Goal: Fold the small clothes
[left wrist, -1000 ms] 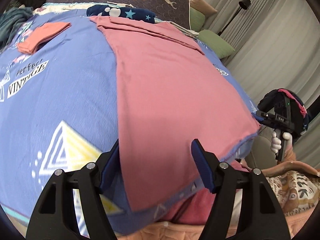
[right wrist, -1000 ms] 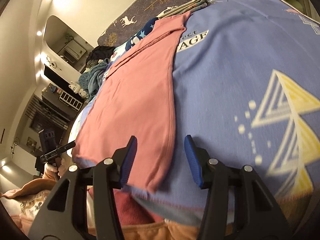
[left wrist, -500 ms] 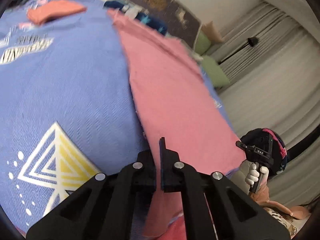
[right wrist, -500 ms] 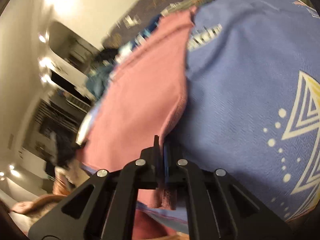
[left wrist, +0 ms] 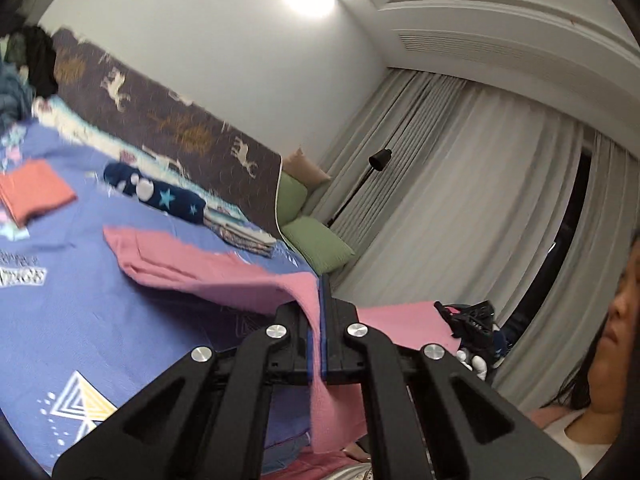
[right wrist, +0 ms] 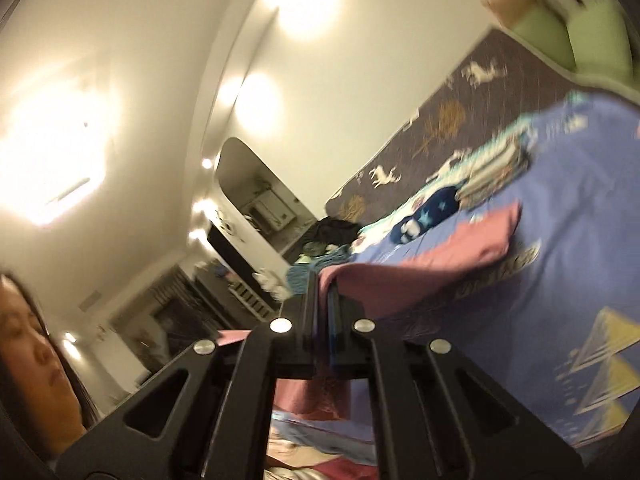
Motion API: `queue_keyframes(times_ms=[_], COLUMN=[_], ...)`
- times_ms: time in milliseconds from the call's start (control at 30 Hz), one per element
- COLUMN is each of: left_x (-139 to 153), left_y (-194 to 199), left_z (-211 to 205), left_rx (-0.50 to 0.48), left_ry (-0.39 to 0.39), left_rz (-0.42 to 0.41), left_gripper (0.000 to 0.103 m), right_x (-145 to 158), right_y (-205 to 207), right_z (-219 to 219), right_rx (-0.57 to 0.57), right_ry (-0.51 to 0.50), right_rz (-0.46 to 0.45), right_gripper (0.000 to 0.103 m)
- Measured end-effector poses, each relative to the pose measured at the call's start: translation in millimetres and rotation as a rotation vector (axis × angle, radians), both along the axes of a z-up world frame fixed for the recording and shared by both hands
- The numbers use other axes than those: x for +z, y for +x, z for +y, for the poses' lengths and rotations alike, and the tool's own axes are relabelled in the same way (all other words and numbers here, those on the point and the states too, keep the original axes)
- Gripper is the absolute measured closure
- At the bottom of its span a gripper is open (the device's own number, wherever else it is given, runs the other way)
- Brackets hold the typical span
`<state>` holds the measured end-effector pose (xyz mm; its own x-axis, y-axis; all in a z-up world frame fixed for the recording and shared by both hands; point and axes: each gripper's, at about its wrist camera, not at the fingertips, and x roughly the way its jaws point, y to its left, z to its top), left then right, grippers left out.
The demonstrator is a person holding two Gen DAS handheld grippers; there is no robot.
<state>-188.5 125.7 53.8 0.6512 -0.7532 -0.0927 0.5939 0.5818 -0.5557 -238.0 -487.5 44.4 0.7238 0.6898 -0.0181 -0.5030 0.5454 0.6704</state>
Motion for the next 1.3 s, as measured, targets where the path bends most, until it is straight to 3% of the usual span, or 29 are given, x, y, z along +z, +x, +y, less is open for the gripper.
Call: queue_keyframes(times_ms=[167, 400, 733, 1100, 1200, 1300], left_x=[-11.0, -25.3, -25.1, -49.2, -69.0, -105.7], left_y=[20.7, 69.6, 140.3, 283.5, 330.8, 371.9], left_z=[-3.3, -3.4, -3.7, -6.5, -9.5, -6.6], left_rx=[0.010, 0.015, 0.070, 0.113, 0.137, 0.222], left_ry=[-0.020, -0.012, 0.005, 0.055, 0.114, 0.163], left_rz=[0.033, 0.126, 0.177, 0.315, 0.380, 0.495], left_gripper=[0.101, 0.101, 0.101, 0.101, 0.099, 0.094], right_x=[-5.4, -28.7, -33.6, -58.4, -82.0, -113.0], right_y=[14.7, 77.3, 157.5, 299.9, 349.1, 387.2], right_z=[3.3, 15.3, 15.8, 23.3, 28.8, 38.8], right_rx=[-0.011, -0.002, -0.006, -0.051, -0.112, -0.152], right_ry=[-0.031, -0.010, 0.019, -0.016, -0.079, -0.173], right_rz=[0.032, 0.126, 0.164, 0.313, 0.425, 0.540], right_gripper=[0.099, 0.099, 0.098, 0.098, 0.095, 0.092])
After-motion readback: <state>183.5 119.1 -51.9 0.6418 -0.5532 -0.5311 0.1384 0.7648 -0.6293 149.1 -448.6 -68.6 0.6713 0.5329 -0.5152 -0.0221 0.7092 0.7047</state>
